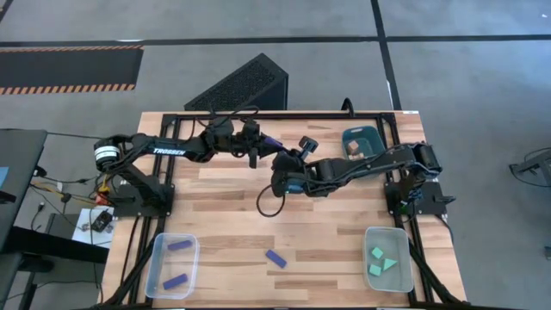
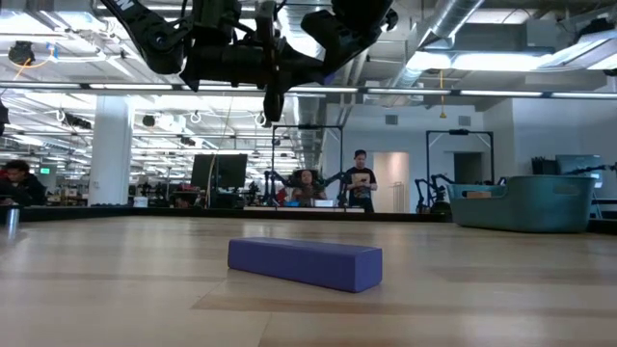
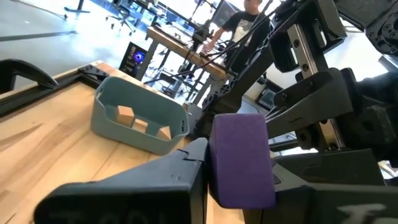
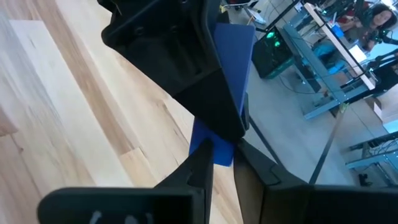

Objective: Sort & place blocks by color
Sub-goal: Put the top blue block into the transparent bin

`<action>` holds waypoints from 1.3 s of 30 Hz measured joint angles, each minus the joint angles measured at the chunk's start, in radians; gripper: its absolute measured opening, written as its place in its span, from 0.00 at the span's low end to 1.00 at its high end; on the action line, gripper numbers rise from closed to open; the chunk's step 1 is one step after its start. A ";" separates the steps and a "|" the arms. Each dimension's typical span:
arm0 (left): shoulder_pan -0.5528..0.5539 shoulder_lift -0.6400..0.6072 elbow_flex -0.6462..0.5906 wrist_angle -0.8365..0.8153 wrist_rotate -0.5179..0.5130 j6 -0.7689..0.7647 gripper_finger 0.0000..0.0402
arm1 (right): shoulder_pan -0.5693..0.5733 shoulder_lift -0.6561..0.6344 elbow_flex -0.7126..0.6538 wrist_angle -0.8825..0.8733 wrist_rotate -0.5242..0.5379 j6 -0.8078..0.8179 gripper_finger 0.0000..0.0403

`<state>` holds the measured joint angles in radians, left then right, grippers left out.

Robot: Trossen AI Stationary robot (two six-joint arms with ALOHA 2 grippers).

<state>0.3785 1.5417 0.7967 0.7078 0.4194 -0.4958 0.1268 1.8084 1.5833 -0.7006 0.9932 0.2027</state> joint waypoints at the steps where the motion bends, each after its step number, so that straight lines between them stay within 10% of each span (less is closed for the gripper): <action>1: 0.000 0.000 0.000 0.000 -0.002 0.001 0.07 | -0.002 0.000 0.000 0.001 0.000 0.000 0.17; 13: 0.065 -0.016 0.002 -0.001 0.037 -0.002 0.07 | -0.049 -0.016 -0.001 -0.002 -0.005 0.135 0.17; 30: 0.287 -0.045 0.002 -0.085 0.123 0.032 0.07 | -0.325 -0.055 -0.002 -0.015 -0.587 0.166 0.17; 39: 0.205 -0.306 0.002 -0.760 -0.135 0.484 0.07 | -0.312 -0.206 -0.408 0.301 -0.699 0.329 0.17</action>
<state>0.5836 1.2355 0.7986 -0.0518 0.2842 -0.0117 -0.1849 1.6022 1.1756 -0.3994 0.2939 0.5320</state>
